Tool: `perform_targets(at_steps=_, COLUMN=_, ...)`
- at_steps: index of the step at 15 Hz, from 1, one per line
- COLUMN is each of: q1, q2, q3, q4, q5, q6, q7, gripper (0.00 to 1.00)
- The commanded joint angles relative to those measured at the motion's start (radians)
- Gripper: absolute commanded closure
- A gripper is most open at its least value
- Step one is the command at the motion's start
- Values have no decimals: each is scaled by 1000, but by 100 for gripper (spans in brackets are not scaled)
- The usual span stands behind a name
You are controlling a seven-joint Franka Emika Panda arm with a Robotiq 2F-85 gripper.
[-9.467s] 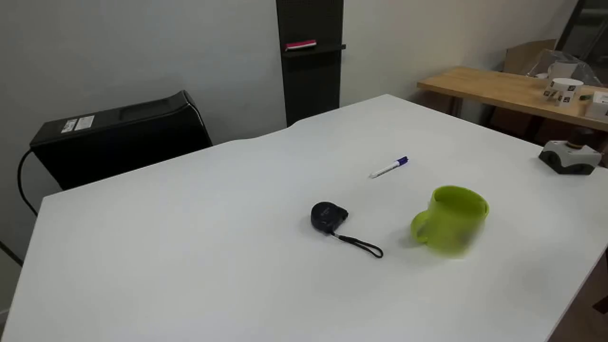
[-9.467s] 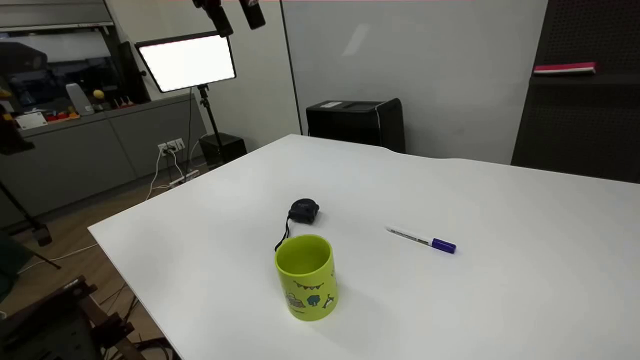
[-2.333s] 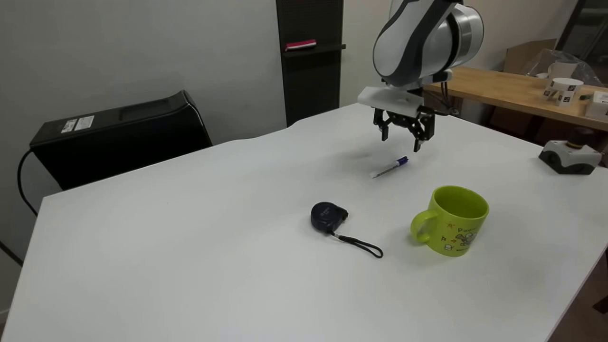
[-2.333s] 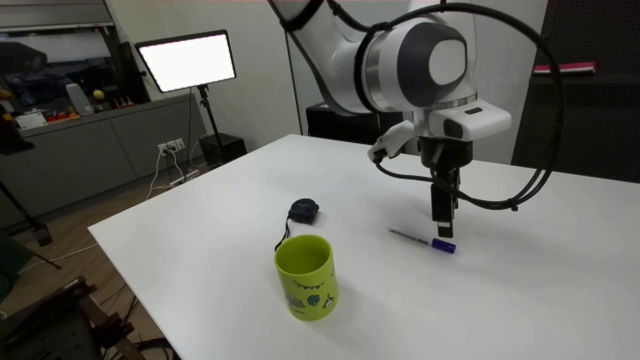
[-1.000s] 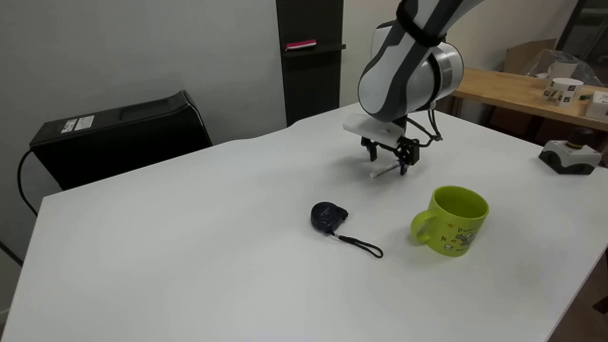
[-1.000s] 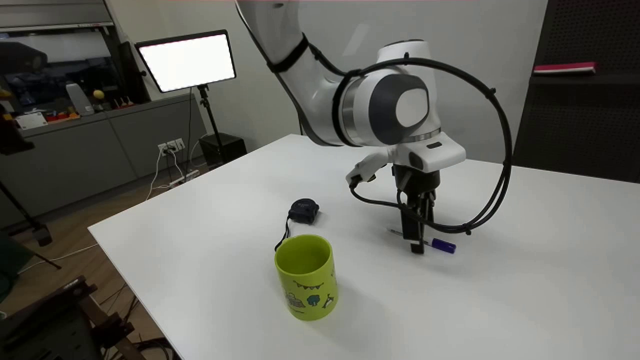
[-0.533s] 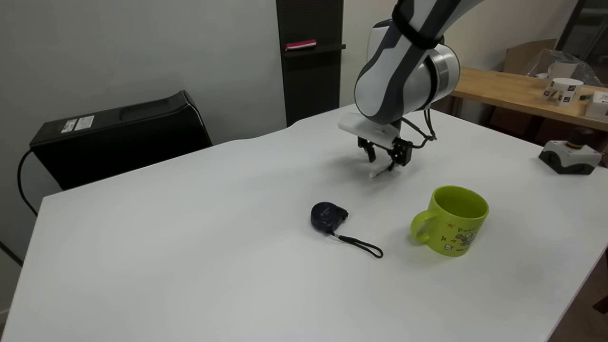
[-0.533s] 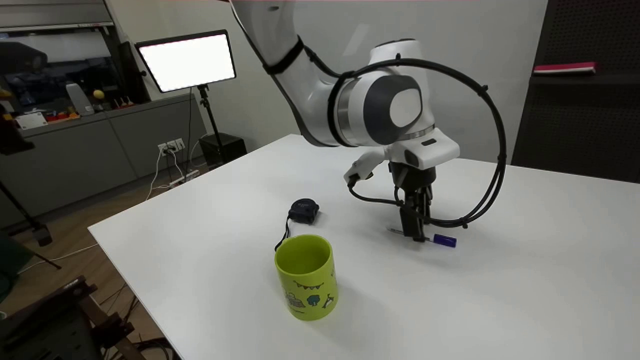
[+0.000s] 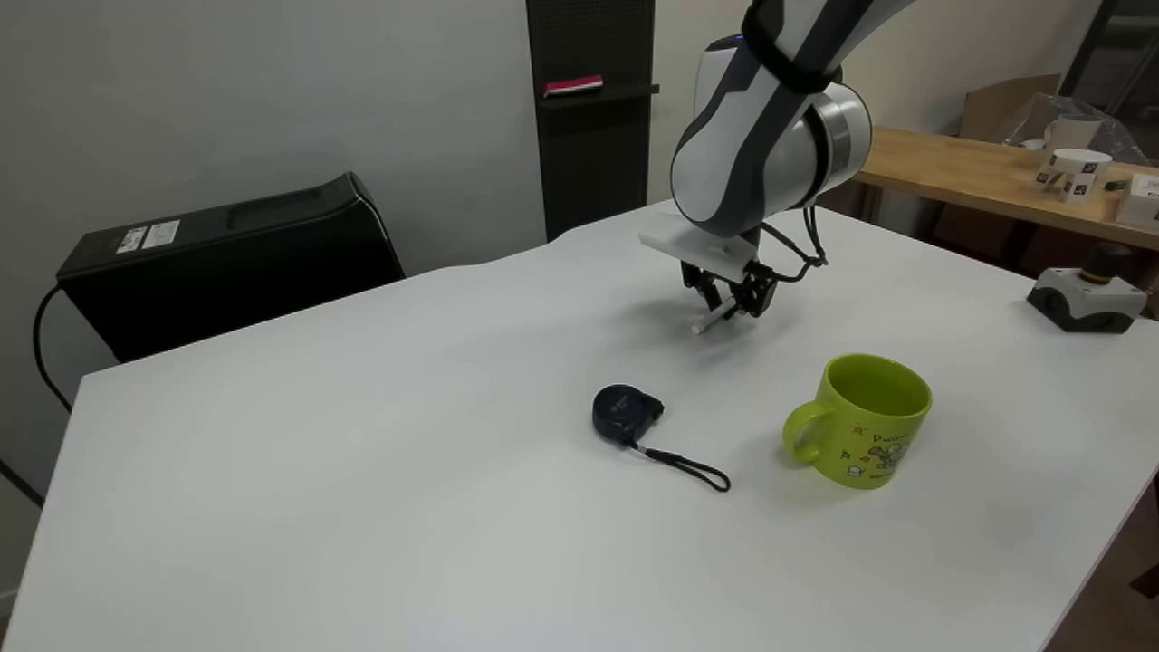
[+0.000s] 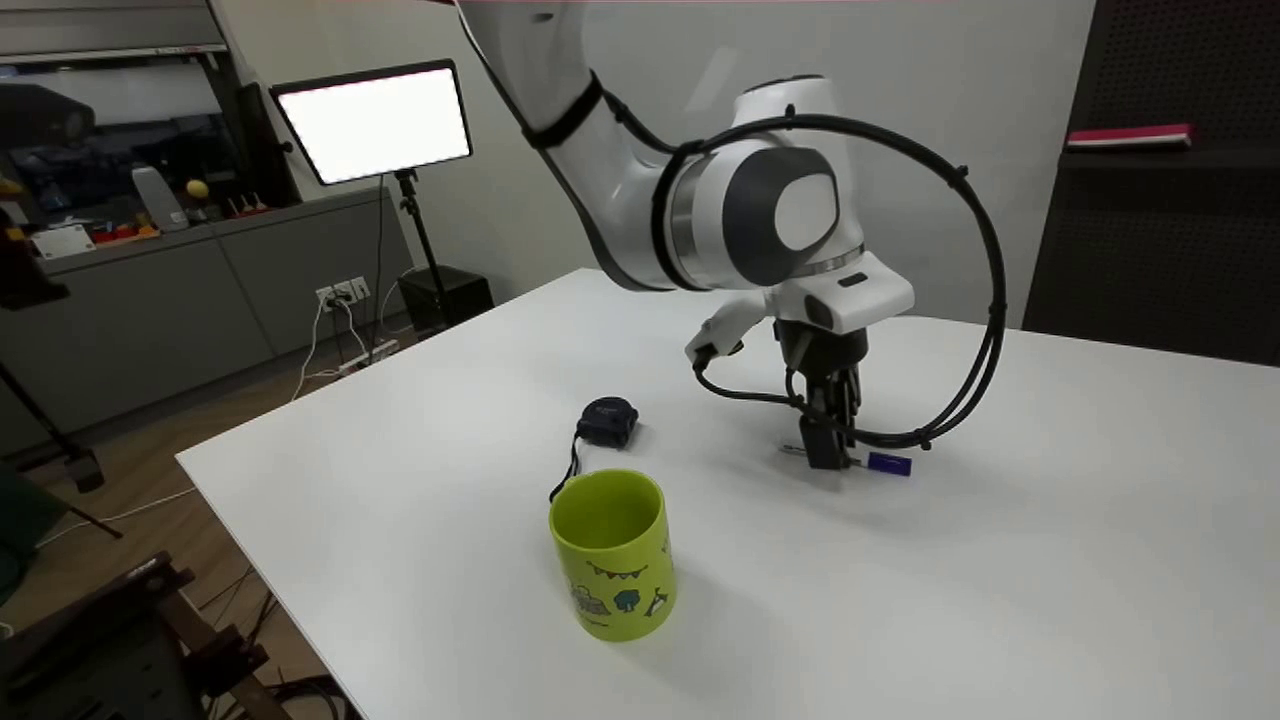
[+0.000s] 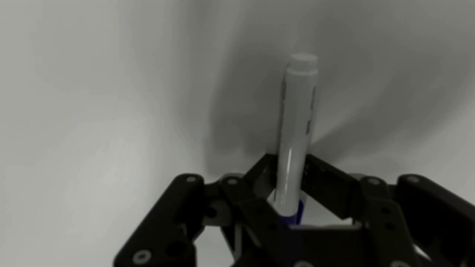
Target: Place the blue pen inside the yellow mug
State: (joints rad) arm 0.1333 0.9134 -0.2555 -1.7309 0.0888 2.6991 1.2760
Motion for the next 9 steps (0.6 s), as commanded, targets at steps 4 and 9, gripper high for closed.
perform_targets(at_steps=4, q1=3, q2=37, q3=-30, q4=105, q5=-14, q6=-129, q7=37, gripper=94)
perform_targets(at_steps=9, q1=-1, q2=31, q3=-45, q4=161, q5=-29, q6=-180, q7=40, gripper=94)
